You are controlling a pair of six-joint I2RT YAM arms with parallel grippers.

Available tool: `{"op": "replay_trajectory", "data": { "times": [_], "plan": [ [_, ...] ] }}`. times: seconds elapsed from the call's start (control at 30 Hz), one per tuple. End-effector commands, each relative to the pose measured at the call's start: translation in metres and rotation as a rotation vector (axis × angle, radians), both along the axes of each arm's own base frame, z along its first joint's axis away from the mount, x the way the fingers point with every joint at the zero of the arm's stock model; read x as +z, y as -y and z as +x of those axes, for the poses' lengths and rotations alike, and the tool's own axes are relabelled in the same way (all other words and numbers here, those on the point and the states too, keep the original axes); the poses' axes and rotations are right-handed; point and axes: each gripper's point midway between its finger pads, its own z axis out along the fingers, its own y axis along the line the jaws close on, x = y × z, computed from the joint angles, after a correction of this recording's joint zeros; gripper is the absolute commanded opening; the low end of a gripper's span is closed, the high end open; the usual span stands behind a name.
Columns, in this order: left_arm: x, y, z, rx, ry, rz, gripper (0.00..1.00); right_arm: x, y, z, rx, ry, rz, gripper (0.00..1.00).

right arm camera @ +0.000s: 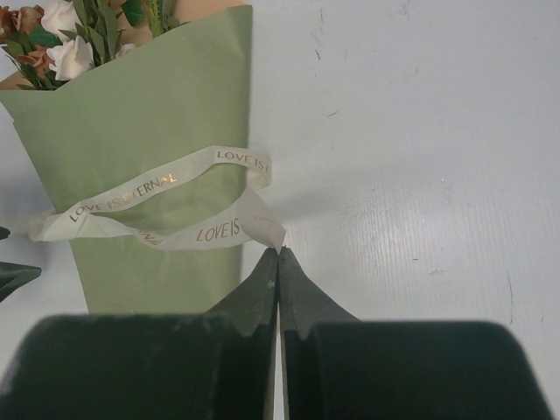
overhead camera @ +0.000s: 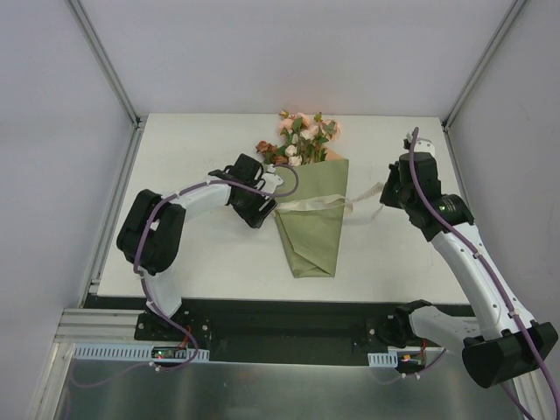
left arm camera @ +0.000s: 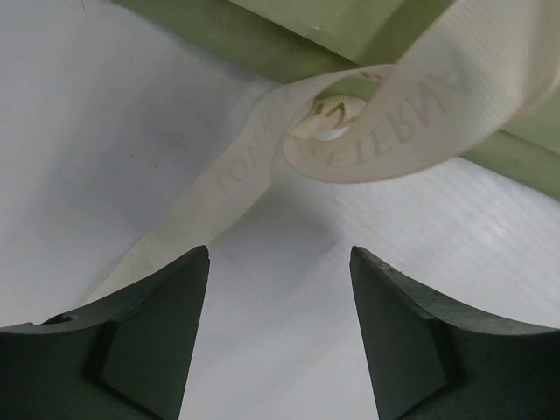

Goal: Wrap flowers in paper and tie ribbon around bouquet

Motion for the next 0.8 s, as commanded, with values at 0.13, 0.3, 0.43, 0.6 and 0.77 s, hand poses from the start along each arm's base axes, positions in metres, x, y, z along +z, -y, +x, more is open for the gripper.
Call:
{"op": "replay_trajectory", "data": {
  "times": [0.13,0.3,0.43,0.6,0.77],
  "plan": [
    [-0.014,0.0,0.043,-0.122,0.084,0.125,0.63,0.018,0.005,0.002,0.0,0.066,0.014,0.0],
    [-0.02,0.002,0.054,-0.097,0.094,0.135,0.53,0.016,0.006,0.001,-0.006,0.063,0.02,0.0],
    [-0.022,0.005,0.057,-0.085,0.086,0.125,0.26,0.012,0.003,0.002,-0.002,0.049,0.03,0.0],
    [-0.005,0.009,0.045,-0.035,0.077,0.059,0.0,0.008,0.01,0.001,-0.041,0.04,0.015,0.0],
    [0.033,-0.007,0.002,0.272,-0.019,-0.025,0.0,-0.002,0.046,-0.012,-0.239,0.002,-0.034,0.01]
  ]
}}
